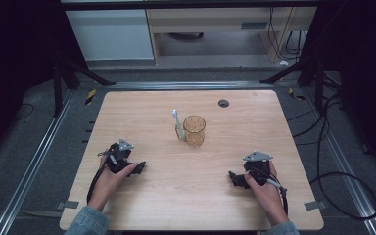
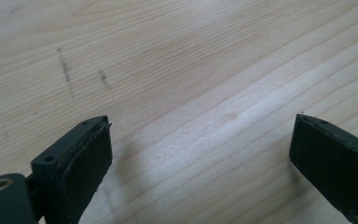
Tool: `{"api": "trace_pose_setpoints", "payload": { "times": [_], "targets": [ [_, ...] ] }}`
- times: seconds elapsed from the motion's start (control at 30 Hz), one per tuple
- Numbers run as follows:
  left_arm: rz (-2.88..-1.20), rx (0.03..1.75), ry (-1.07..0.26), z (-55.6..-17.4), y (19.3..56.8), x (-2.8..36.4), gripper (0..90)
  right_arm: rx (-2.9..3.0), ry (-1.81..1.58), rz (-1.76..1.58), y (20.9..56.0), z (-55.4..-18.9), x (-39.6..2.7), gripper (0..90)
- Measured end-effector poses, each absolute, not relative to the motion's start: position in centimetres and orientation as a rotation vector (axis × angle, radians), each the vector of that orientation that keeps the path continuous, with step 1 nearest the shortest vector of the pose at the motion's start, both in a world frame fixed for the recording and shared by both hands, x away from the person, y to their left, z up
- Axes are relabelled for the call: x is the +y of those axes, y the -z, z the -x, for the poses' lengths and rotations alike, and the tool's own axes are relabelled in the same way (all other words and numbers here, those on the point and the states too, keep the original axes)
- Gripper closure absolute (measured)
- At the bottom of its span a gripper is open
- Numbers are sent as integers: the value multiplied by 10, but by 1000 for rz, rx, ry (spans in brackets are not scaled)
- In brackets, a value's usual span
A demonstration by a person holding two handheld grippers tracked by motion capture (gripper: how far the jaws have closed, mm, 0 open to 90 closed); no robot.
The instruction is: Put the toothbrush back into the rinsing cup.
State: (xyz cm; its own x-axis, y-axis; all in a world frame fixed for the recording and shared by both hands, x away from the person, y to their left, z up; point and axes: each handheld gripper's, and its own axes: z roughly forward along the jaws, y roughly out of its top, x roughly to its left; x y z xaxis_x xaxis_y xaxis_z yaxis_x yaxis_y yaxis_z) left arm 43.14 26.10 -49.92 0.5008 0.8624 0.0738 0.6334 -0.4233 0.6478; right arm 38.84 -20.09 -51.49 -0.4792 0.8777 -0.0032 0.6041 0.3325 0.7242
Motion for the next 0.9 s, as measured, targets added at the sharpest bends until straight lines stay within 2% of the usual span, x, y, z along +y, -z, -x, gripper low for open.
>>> {"api": "trace_pose_setpoints", "payload": {
  "times": [0.5, 0.9],
  "targets": [
    [-2081, 1332, -567, -443, 503, 290, 50, 2208, -944, -1308, 515, -388, -201, 4],
    [-2029, 1320, -589, -446, 509, 297, 26, 2207, -943, -1307, 515, -388, -201, 4]
  ]
}}
